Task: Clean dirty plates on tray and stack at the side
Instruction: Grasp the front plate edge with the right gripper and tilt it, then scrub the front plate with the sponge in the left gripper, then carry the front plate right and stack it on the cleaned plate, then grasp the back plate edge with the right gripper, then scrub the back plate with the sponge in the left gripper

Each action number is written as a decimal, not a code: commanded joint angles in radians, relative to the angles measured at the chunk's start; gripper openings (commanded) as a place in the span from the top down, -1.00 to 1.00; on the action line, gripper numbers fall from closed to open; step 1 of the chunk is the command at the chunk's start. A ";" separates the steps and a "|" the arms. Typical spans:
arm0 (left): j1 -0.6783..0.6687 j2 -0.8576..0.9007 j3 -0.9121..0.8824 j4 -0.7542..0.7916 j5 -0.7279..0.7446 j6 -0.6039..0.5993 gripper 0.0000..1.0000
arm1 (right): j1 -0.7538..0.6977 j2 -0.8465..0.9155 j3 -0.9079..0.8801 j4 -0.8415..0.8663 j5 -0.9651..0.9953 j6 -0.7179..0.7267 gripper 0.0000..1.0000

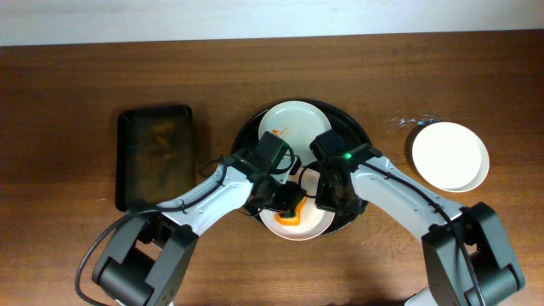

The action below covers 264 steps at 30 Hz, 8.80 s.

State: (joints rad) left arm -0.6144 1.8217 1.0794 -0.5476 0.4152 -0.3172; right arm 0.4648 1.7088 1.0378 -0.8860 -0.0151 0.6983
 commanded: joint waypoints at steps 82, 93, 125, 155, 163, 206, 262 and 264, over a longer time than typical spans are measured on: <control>-0.173 -0.054 0.065 -0.074 -0.183 -0.278 0.99 | 0.005 -0.014 0.014 -0.027 0.024 -0.013 0.92; -0.094 -0.053 0.000 0.016 -0.571 -0.299 0.99 | 0.005 -0.014 0.014 -0.032 0.024 -0.013 0.92; 0.008 -0.167 -0.202 0.217 -0.309 -0.317 0.99 | 0.005 -0.014 0.014 -0.042 0.024 -0.013 0.92; 0.347 -0.468 -0.124 -0.045 -0.438 -0.137 1.00 | 0.008 -0.016 0.423 -0.452 1.024 -0.141 0.92; 0.347 -0.468 -0.124 -0.045 -0.439 -0.137 1.00 | 0.086 -0.016 0.519 -0.468 1.225 -0.145 0.92; 0.347 -0.467 -0.124 -0.053 -0.441 -0.137 0.99 | -0.313 0.274 0.575 -0.153 -0.201 -0.453 -0.21; 0.040 0.024 -0.126 0.399 -0.521 -0.137 0.99 | -0.151 0.442 0.572 -0.435 -0.059 -0.349 0.92; 0.057 0.024 -0.125 0.408 -0.516 -0.137 0.99 | -0.151 0.442 0.572 -0.435 -0.059 -0.349 0.92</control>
State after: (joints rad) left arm -0.5930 1.8118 0.9562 -0.1410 -0.0418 -0.4667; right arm 0.3023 2.1796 1.6192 -1.3132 -0.0982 0.3439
